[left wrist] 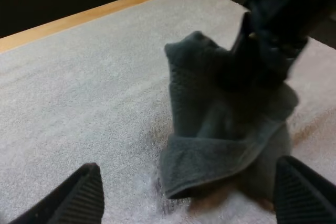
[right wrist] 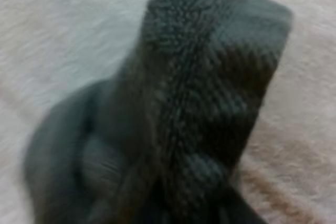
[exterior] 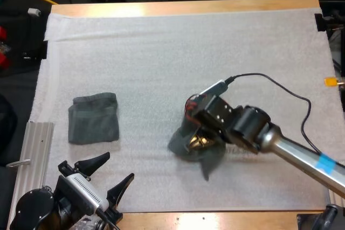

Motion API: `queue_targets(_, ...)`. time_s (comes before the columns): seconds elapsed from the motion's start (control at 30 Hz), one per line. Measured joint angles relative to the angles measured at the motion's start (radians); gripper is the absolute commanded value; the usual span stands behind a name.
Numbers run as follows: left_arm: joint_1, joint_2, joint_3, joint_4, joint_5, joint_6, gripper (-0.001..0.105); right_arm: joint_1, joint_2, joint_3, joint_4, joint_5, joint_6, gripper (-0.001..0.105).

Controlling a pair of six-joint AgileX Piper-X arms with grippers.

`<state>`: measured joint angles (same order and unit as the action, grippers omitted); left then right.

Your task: Pick towel from pile, fold and stack

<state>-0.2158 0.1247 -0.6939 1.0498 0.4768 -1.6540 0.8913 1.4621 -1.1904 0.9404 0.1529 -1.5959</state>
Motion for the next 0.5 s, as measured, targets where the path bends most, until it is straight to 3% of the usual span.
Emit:
queue_targets(0.07, 0.000, 0.000, 0.000, 0.000, 0.000, 0.000, 0.065, -0.043, 0.024, 0.000, -0.013, 0.000, 0.003, 0.042)
queue_targets(0.17, 0.000, 0.000, 0.000, 0.000, 0.000, 0.000, 0.065, -0.115, 0.033, 0.000, -0.042, 0.007, 0.004, 0.059)
queue_targets(0.5, 0.000, 0.000, 0.000, 0.001, 0.000, 0.000, 0.065, -0.248, 0.012, -0.076, -0.010, 0.069, 0.049, 0.061)
